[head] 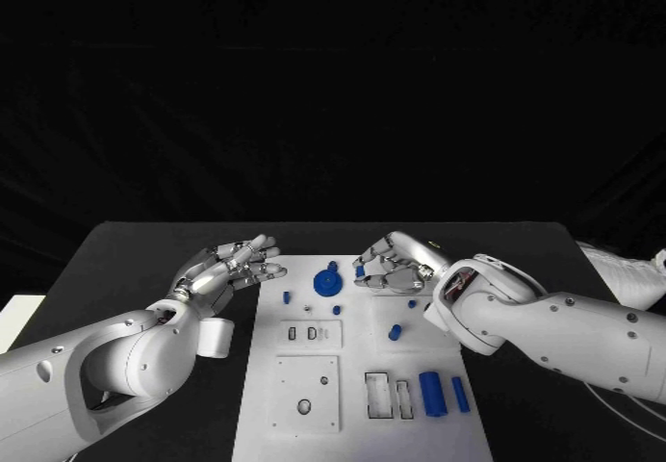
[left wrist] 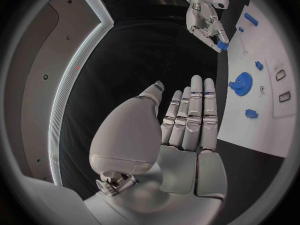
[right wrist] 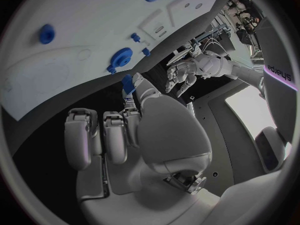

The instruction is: Assemble the parts on the task board

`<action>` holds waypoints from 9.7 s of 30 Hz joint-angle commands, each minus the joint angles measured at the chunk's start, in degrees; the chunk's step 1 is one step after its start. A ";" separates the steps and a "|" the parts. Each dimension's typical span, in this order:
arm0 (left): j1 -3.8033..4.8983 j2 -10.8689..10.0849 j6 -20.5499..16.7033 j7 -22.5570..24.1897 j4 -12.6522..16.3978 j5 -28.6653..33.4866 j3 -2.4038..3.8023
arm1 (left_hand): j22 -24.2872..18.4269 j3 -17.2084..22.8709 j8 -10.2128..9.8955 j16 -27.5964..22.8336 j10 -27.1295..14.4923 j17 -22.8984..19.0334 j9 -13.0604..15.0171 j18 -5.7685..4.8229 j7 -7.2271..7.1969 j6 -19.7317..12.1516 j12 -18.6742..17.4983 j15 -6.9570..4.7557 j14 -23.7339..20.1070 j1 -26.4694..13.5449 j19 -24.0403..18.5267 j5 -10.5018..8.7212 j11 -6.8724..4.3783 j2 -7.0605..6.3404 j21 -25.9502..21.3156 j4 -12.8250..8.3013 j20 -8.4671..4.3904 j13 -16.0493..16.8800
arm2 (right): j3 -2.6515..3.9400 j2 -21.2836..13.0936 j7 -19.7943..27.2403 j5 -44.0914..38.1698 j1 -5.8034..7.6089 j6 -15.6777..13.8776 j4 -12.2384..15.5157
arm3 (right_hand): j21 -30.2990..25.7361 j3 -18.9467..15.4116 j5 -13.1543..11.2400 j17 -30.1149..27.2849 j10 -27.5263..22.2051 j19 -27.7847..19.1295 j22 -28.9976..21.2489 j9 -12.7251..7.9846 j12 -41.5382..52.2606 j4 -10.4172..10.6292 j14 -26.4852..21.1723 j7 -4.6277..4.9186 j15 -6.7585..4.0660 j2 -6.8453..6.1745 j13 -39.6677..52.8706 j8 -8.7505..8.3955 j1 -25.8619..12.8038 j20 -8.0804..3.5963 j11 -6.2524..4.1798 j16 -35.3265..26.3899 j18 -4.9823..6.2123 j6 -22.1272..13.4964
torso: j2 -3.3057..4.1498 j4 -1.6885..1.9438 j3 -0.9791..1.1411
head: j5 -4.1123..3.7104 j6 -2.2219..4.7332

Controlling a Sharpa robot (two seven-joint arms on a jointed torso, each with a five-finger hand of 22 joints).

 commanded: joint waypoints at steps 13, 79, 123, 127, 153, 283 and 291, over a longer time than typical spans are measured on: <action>-0.01 0.52 0.65 0.96 -1.21 0.06 0.02 | -0.08 0.07 -0.32 -0.22 -0.18 0.11 -0.03 0.26 0.21 -0.23 -0.42 0.30 0.04 -0.04 0.01 -0.30 0.01 0.50 -0.22 -0.39 0.38 -0.01 | -1.42 8.76 -5.67 -10.21 -4.56 5.31 -0.15 | -0.03 1.31 -0.95 13.92 1.18 1.21 1.81 0.07 -0.79 1.35 5.72 -0.26 -0.34 -0.32 3.27 0.21 -1.23 -0.48 -0.40 0.12 -0.32 0.61 | -0.63 0.24 -0.40 | 2.64 -2.23; -0.05 0.53 0.68 1.02 -1.26 0.06 0.01 | -0.13 0.08 -0.32 -0.32 -0.14 0.16 -0.03 0.25 0.21 -0.21 -0.45 0.32 -0.04 -0.09 -0.05 -0.31 0.01 0.54 -0.28 -0.42 0.40 0.00 | -1.84 8.93 -10.84 -16.45 -6.07 12.32 -1.35 | -0.42 1.28 -2.14 13.59 0.83 0.97 1.14 -0.12 -1.59 1.65 5.64 -0.01 -0.23 -2.03 2.82 -0.21 -2.74 -0.43 -0.22 -0.05 -0.20 0.20 | -0.58 0.27 -0.37 | 2.20 -2.60; -0.04 0.45 0.71 0.62 -1.18 0.07 0.01 | -0.19 0.12 -0.32 -0.41 -0.10 0.23 -0.02 0.25 0.21 -0.19 -0.49 0.33 -0.07 -0.09 -0.08 -0.30 0.02 0.59 -0.34 -0.49 0.41 0.01 | -1.85 9.43 -10.54 -18.20 -6.08 4.76 -1.07 | -1.15 -1.11 -7.32 13.16 -3.44 0.56 0.13 -0.63 -9.49 4.74 5.53 1.92 1.36 -7.54 -2.82 -1.48 -6.75 1.07 1.59 -0.33 0.00 -5.97 | -0.59 0.27 -0.30 | 1.69 -2.71; -0.05 0.50 0.83 0.35 -1.36 0.07 0.00 | -0.20 0.11 -0.32 -0.42 -0.09 0.26 -0.02 0.25 0.21 -0.19 -0.50 0.33 -0.06 -0.12 -0.08 -0.31 0.02 0.59 -0.35 -0.49 0.41 0.01 | -1.82 8.99 -5.41 -15.61 -6.15 -1.36 -0.25 | -1.18 -1.24 -6.85 13.15 -3.45 0.54 0.06 -0.62 -9.49 4.96 5.53 1.91 1.36 -7.64 -2.88 -1.44 -6.66 1.07 1.58 -0.34 0.01 -6.02 | -0.61 0.33 -0.23 | 1.75 -2.68; 1.00 3.58 6.50 -34.64 -6.77 -27.98 -0.09 | 54.36 -2.42 6.11 77.85 8.97 75.68 2.87 -5.09 -6.05 5.99 44.34 -7.41 21.48 -8.50 25.37 -0.64 -7.34 -1.12 56.36 4.84 -7.84 37.60 | 0.23 -9.73 14.53 26.60 3.51 -4.67 7.28 | -1.85 -3.13 -1.15 12.84 -4.55 0.02 -1.03 -0.55 -10.36 6.00 5.43 2.56 1.84 -6.85 -3.87 -1.40 -5.23 1.54 2.15 -0.56 0.23 -8.48 | -2.59 -0.98 1.03 | 3.28 -2.36; 7.25 24.99 30.03 -72.83 -20.95 -60.57 -1.15 | 72.65 -17.61 39.02 77.85 15.56 75.68 28.85 -7.97 -10.88 -4.08 67.73 -10.95 21.48 -8.36 30.75 -4.08 -11.48 4.89 66.92 6.48 -11.01 60.37 | -2.69 -5.51 12.68 44.14 4.74 3.57 -5.77 | -71.92 2.16 3.54 -59.05 -20.34 -18.03 -70.51 -0.56 -71.75 4.49 -13.72 6.84 7.74 -6.45 -72.98 -0.95 -0.13 7.42 7.28 -81.86 7.46 -12.06 | -3.39 -0.60 1.71 | 4.17 -5.87; 7.25 24.95 30.57 -72.58 -21.01 -59.25 -1.18 | 72.70 -17.07 39.05 77.85 15.55 75.68 29.07 -7.97 -10.93 -4.08 67.73 -10.98 21.48 -7.83 30.73 -4.05 -11.52 5.32 66.95 6.51 -11.04 60.34 | -2.71 -5.69 12.63 43.94 4.71 3.99 -5.41 | -72.17 2.05 3.43 -59.23 -20.38 -17.97 -70.65 -0.55 -71.72 4.45 -13.72 6.84 7.78 -6.39 -73.23 -0.90 -0.29 7.46 7.30 -82.00 7.47 -12.02 | -3.37 -0.63 1.69 | 4.23 -6.02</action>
